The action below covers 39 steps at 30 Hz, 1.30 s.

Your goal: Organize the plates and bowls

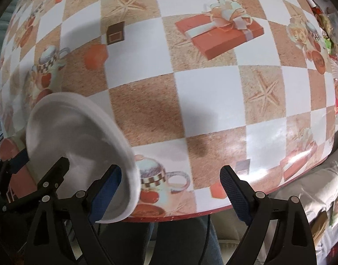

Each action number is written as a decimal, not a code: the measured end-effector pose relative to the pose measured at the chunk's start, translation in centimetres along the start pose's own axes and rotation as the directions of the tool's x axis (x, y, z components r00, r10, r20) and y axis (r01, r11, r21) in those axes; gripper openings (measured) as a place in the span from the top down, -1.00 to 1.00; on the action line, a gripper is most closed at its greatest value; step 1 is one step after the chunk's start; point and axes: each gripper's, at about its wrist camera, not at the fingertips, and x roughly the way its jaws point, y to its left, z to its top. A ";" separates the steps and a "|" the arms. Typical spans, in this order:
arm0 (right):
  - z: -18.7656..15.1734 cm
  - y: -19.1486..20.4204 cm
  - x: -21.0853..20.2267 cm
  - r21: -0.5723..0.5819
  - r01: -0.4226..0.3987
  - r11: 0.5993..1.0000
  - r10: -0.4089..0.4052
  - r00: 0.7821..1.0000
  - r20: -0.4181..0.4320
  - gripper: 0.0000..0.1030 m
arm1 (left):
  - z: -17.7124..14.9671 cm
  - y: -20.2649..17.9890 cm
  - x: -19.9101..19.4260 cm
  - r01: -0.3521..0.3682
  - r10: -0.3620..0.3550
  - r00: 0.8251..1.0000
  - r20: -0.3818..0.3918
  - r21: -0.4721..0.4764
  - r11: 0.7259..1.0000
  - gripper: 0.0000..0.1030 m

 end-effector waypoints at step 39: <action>1.1 -1.0 5.0 0.016 -0.070 0.997 0.071 0.996 -0.053 -1.00 | -1.4 4.6 3.8 0.050 -0.048 0.998 0.033 -0.039 0.998 -1.00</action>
